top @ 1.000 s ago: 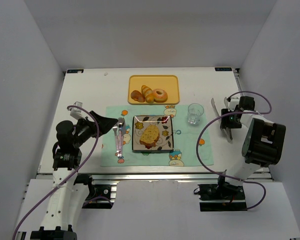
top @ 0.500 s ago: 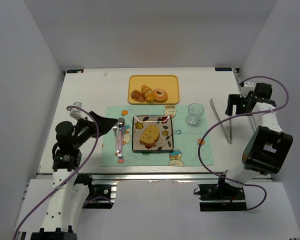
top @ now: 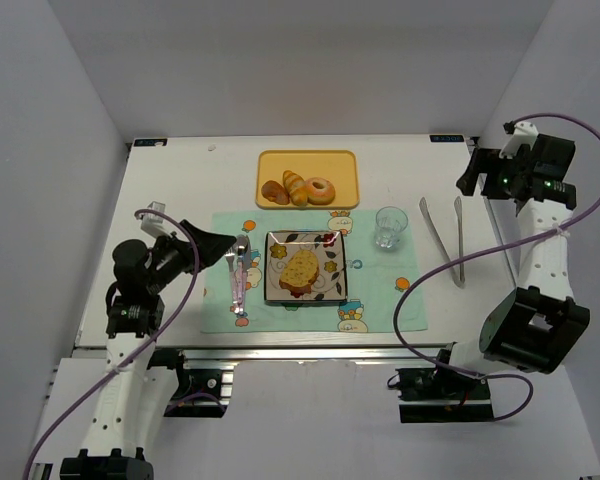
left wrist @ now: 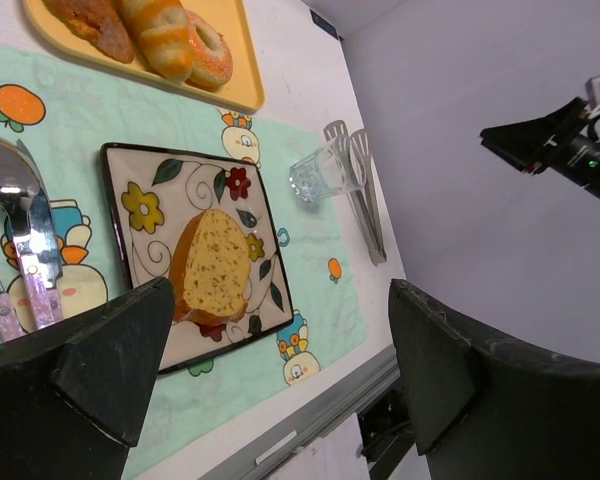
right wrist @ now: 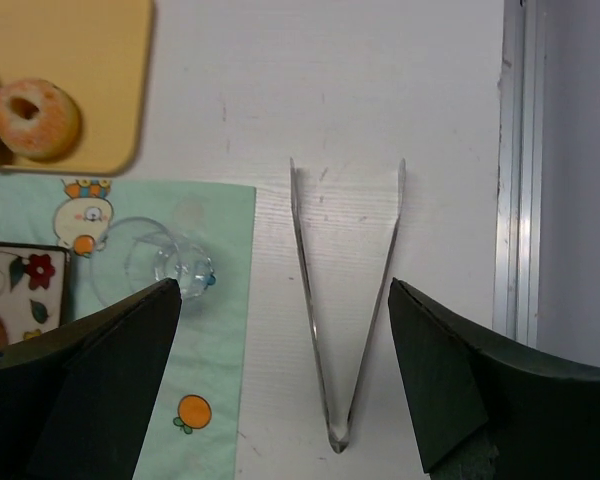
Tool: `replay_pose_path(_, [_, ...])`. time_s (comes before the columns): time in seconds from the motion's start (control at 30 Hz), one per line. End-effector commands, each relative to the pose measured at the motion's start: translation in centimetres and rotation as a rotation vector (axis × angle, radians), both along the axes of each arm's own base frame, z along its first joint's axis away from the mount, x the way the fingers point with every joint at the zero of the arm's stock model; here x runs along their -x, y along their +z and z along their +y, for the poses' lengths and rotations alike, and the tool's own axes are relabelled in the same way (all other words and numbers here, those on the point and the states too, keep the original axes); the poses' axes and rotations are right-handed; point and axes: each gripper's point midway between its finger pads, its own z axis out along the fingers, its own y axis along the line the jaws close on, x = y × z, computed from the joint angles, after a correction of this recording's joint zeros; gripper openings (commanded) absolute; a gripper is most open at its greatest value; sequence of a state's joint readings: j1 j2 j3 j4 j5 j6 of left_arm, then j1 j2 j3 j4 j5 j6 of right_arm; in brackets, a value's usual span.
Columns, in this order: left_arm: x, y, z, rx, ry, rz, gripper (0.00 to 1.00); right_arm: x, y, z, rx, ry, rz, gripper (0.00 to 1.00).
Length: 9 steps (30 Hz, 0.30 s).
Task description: Place the bread
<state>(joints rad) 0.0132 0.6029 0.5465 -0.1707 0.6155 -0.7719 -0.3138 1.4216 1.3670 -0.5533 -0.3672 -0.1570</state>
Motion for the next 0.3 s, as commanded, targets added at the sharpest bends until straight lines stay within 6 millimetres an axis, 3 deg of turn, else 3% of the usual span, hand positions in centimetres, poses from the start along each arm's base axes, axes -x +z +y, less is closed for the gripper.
replay_pose_path(0.0, [-0.1, 0.8, -0.1, -0.001, -0.013, -0.036, 0.98, -0.8, 3.5, 1.2, -0.083, 0.016, -0.063, 0.89])
replay_pose_path(0.07, [0.0, 0.8, -0.1, 0.001, -0.010, -0.039, 0.98, -1.1, 4.1, 1.8, -0.117, 0.028, -0.061, 0.89])
replay_pose_path(0.27, [0.6, 0.9, 0.1, -0.005, 0.003, -0.043, 0.98, -1.3, 3.0, 1.9, -0.151, 0.024, -0.007, 0.90])
